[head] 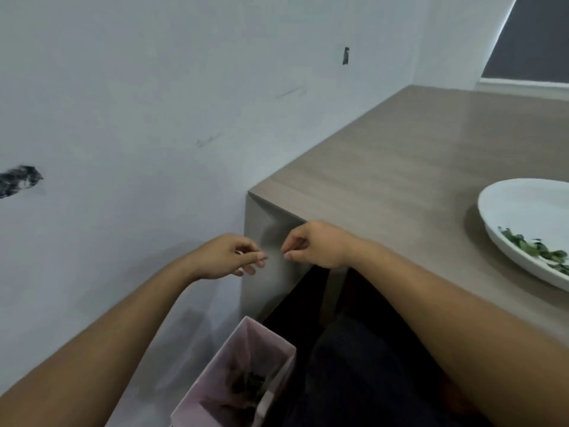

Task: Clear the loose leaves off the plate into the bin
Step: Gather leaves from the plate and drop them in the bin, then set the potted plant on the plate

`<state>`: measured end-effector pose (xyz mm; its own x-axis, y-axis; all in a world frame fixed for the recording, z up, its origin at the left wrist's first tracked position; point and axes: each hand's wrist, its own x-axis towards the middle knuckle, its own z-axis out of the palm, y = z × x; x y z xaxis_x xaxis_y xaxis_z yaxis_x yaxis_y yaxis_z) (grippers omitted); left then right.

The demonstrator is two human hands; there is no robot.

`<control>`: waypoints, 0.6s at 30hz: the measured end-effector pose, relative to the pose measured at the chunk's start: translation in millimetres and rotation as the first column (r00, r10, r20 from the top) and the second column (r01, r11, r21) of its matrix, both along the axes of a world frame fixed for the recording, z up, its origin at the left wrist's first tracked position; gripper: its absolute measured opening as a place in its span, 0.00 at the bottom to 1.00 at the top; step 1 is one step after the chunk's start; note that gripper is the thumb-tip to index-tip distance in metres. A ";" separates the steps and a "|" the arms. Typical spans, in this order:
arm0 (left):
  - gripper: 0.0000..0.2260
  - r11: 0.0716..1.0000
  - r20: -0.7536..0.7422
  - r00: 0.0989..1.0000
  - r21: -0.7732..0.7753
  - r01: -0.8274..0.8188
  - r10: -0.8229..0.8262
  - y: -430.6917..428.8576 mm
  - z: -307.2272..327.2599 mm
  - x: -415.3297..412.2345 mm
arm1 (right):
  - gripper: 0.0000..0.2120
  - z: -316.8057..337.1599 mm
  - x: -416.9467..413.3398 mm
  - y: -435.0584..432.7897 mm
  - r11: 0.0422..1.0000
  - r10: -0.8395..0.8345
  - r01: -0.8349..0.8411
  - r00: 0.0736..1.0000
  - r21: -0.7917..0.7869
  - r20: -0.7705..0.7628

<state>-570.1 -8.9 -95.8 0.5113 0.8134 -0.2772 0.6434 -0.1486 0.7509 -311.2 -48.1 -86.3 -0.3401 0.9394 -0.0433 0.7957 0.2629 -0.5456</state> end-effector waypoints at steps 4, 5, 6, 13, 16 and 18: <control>0.12 0.993 0.079 0.991 0.054 0.102 -0.106 7.6 50.7 47.9 | 0.10 63.3 38.1 -11.8 0.994 -0.059 0.056 0.998 0.089 0.031; 0.12 0.990 0.090 0.987 0.070 0.126 -0.132 10.3 61.8 62.3 | 0.11 78.8 50.6 -16.1 0.990 -0.086 0.081 0.996 0.112 0.040; 0.12 0.985 0.104 0.982 0.087 0.147 -0.156 13.6 73.2 79.1 | 0.11 93.5 65.8 -20.7 0.985 -0.120 0.114 0.992 0.130 0.044; 0.11 0.936 0.146 0.935 0.197 0.292 -0.323 29.3 116.3 200.1 | 0.09 147.6 178.0 -68.7 0.896 -0.398 0.385 0.917 0.221 0.019; 0.10 0.906 0.163 0.905 0.237 0.350 -0.392 25.1 117.9 263.3 | 0.08 152.4 236.5 -106.5 0.820 -0.544 0.528 0.839 0.223 0.013; 0.10 0.884 0.145 0.889 0.257 0.391 -0.435 19.0 112.5 303.1 | 0.08 152.1 273.2 -135.3 0.757 -0.637 0.615 0.770 0.222 0.041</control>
<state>-267.0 10.1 16.7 0.8386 0.5444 0.0184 0.3338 -0.5403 0.7724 -38.1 -183.4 65.8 0.3230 0.9341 0.1525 0.8681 -0.2282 -0.4408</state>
